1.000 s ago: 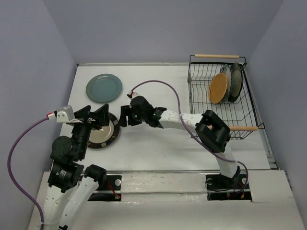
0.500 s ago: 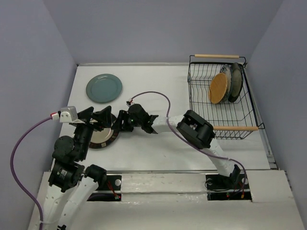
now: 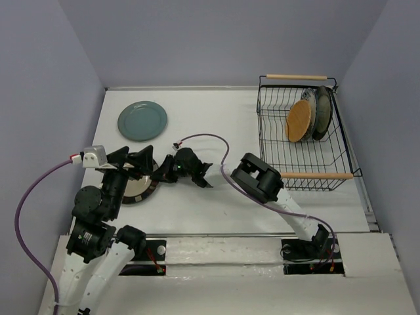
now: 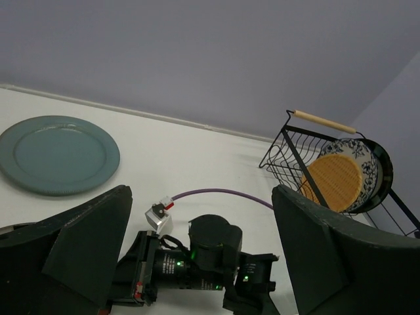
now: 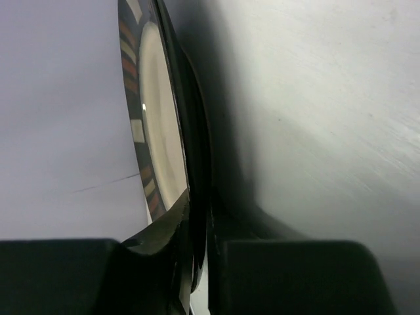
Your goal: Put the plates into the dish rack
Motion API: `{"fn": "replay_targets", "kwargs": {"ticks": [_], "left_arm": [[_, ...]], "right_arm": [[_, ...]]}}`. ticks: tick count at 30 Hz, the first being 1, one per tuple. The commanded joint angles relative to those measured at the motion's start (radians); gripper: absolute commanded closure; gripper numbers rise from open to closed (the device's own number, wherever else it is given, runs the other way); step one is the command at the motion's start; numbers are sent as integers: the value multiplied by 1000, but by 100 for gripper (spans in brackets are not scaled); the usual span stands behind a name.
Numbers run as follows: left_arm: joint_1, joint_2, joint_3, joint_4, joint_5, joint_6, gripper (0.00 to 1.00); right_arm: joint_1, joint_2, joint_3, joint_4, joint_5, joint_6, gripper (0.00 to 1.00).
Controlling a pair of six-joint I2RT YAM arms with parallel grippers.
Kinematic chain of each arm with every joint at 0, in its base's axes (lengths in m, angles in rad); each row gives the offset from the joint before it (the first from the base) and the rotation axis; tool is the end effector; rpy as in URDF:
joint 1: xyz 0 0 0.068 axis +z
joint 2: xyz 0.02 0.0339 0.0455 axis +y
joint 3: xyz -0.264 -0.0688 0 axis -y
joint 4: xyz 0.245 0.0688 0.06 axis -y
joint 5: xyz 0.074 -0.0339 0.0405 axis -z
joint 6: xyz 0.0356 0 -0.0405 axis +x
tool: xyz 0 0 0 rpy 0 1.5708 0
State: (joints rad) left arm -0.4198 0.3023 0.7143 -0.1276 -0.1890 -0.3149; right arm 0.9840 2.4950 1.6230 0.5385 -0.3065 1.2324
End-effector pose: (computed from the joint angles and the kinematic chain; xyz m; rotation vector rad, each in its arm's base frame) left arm 0.0694 -0.0237 0.3758 -0.0959 1.3049 -0.5072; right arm 0.2880 0.4525 0.0882 0.0343 2.3340 1.6380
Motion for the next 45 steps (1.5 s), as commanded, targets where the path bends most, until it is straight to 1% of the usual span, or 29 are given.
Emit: {"fn": "replay_targets", "kwargs": {"ticks": [1,6,9,11,12,13,14,15,16,18,19,22,23,26,27,28,29,30,31,33,34,37,38,39,40,42,45], "left_arm": [[-7,-9,-3,51,5,16,1],[-7,-9,-1,52,3,16,1],[-5,-12,-1,49,-3,20,1],[-5,-14,4,43,-15,20,1],[-7,-20,5,42,-24,23,1],[-7,-22,5,40,-29,23,1],[-7,-25,5,37,-35,22,1],[-7,-32,5,37,-41,22,1],[-7,-35,5,36,-43,20,1],[-7,-40,5,36,-40,19,1],[-7,-40,5,36,-40,19,1],[-7,-38,5,39,-30,20,1],[-7,-37,4,42,-29,22,1],[-7,-31,2,43,-18,23,1],[-7,-28,1,45,-12,23,1],[-5,-26,-1,46,-7,23,1],[-7,-22,-1,49,-3,23,1],[-7,-19,-3,51,8,22,1],[-7,-15,-3,54,10,23,1],[-7,-11,-4,55,16,22,1],[-7,-8,-4,56,19,20,1],[-7,-2,-4,59,23,19,1],[-5,3,-6,59,26,19,1],[-5,3,-6,60,26,20,1],[-5,11,-6,60,31,20,1],[-7,18,-6,62,34,20,1],[-7,38,-6,62,36,22,1]], "right_arm": [[15,-19,-41,40,46,4,93],[25,-82,-51,26,76,-45,93],[25,-139,-34,-5,96,-115,93],[35,-183,-26,-50,138,-198,93],[35,-235,-29,-66,154,-268,93],[35,-263,-32,-87,176,-304,93],[35,-295,-38,-127,229,-347,93],[35,-362,-43,-146,260,-388,93],[35,-398,-55,-191,336,-472,93],[35,-468,-72,-228,414,-551,93],[24,-539,-93,-254,484,-621,93],[-24,-639,-132,-282,559,-698,93],[-40,-715,-152,-287,582,-729,93],[-123,-835,-227,-296,642,-793,93],[-169,-919,-259,-302,656,-809,93],[-195,-961,-273,-307,668,-827,93],[-223,-1034,-282,-327,687,-862,93],[-249,-1068,-287,-342,701,-881,93],[-302,-1094,-287,-360,719,-939,93],[-355,-1157,-275,-411,783,-1005,93],[-399,-1171,-267,-432,829,-1077,93],[-462,-1211,-259,-449,880,-1183,93],[-490,-1213,-253,-453,917,-1270,93],[-501,-1210,-244,-457,938,-1310,93],[-501,-1196,-227,-466,996,-1390,93],[-539,-1184,-221,-466,1023,-1447,93],[-597,-1164,-213,-466,1017,-1478,93]]}}
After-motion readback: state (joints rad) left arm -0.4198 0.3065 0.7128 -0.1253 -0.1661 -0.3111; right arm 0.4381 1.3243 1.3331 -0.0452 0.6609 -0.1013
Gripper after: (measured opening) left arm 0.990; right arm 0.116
